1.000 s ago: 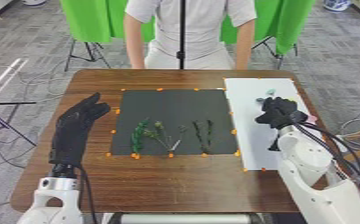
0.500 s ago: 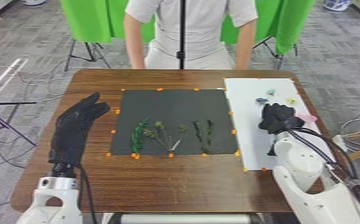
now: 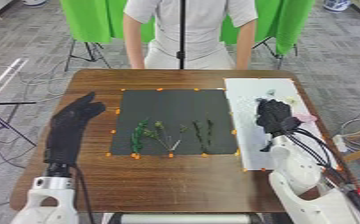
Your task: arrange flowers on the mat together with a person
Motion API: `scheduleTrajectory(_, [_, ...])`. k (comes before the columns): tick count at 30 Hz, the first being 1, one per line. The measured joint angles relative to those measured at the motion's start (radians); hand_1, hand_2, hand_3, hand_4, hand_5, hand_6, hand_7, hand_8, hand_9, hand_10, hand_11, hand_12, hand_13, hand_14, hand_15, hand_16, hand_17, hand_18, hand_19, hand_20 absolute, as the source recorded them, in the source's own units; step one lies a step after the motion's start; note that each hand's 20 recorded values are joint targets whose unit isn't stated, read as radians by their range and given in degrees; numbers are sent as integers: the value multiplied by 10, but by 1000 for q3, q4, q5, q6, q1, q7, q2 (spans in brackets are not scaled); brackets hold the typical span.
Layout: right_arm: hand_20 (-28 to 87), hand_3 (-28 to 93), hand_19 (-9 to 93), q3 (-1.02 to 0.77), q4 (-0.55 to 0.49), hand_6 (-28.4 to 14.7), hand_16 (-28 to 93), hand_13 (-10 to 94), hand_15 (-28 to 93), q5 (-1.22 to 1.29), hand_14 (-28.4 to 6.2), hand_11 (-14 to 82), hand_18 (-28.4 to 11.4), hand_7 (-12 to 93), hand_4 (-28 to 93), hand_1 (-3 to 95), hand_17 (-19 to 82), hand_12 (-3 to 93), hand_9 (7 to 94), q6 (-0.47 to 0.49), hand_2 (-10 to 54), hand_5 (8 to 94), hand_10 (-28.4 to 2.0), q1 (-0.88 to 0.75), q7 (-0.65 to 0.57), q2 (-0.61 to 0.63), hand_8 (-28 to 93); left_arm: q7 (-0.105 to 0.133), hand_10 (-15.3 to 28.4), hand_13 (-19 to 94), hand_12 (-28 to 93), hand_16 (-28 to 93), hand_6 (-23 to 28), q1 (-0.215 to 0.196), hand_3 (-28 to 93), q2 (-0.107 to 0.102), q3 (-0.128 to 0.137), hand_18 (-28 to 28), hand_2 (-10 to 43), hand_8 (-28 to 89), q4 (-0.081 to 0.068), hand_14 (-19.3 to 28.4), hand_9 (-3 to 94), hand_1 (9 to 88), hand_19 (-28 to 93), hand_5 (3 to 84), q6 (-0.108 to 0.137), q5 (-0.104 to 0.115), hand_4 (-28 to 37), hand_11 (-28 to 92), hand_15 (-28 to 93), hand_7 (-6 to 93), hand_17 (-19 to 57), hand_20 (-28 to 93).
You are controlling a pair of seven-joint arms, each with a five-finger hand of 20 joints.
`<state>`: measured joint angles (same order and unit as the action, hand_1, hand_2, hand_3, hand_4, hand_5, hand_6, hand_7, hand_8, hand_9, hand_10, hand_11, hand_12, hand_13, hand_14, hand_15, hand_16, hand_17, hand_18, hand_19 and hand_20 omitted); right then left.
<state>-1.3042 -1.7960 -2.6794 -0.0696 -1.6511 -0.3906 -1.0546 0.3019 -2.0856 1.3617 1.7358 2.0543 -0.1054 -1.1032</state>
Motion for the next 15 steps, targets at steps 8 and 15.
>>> scheduleTrajectory(8, [570,614,793,180,-119,24,419,836,577,191,-45,75,-209,188,-237,649,428,414,918,-16,-95,847,-81,191,64,36,87,-2,140,359,162,47,47,-40,672,-24,72,134,-52,-45,14,188,470,235,61,484,65,21,-203,173,180,110,32,164])
scheduleTrajectory(15, [572,613,798,424,42,28,418,834,587,249,-40,74,-207,194,-238,649,428,415,919,75,-95,846,-81,479,226,-72,85,-1,142,364,160,46,46,-67,678,-32,102,134,6,-48,9,190,475,229,68,489,130,38,-237,177,191,113,32,164])
